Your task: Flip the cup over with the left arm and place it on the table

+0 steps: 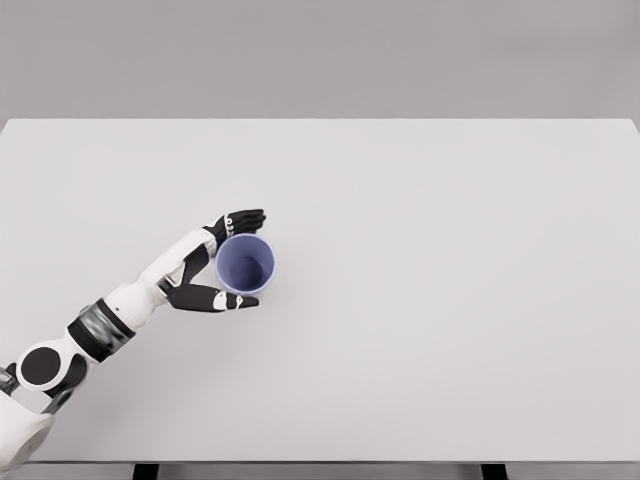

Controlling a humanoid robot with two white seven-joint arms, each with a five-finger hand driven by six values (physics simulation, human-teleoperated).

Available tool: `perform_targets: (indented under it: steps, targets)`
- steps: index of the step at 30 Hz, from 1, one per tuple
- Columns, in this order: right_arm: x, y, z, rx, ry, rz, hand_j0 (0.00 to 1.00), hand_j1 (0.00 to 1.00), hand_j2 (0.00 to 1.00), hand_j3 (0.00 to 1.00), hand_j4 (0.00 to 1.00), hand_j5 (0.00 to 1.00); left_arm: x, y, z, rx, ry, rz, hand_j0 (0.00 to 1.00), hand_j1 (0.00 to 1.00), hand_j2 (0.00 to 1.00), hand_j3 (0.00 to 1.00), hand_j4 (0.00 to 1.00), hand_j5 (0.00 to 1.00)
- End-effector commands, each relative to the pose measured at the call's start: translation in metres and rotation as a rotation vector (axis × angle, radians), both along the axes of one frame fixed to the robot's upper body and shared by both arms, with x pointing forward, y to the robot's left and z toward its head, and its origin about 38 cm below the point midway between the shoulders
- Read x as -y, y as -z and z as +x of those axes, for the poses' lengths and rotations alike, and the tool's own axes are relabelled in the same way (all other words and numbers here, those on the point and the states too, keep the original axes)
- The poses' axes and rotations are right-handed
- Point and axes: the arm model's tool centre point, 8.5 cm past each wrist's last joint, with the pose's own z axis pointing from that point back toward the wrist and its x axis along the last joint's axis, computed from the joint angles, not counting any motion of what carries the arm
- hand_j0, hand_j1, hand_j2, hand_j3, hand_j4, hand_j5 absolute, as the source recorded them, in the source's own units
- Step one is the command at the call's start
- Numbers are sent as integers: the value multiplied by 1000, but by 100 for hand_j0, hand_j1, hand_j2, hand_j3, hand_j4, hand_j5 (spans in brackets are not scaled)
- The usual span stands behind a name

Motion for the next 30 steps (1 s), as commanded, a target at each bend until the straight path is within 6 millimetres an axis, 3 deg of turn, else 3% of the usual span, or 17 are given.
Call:
perform_targets:
  steps: [1,19,30]
  targets:
    - [0,0,0,0,0,0,100,100,100,100,100,100,-1,0,0,-1,0,-1,100,100,100,100,100,100]
    - [0,0,0,0,0,0,100,100,100,100,100,100,-3,-1,1,17,-5,25,100,100,100,100,100,100]
    - [0,0,0,0,0,0,100,100,100,100,100,100,-18,3,10,18,-43,65,100,100,100,100,100,100]
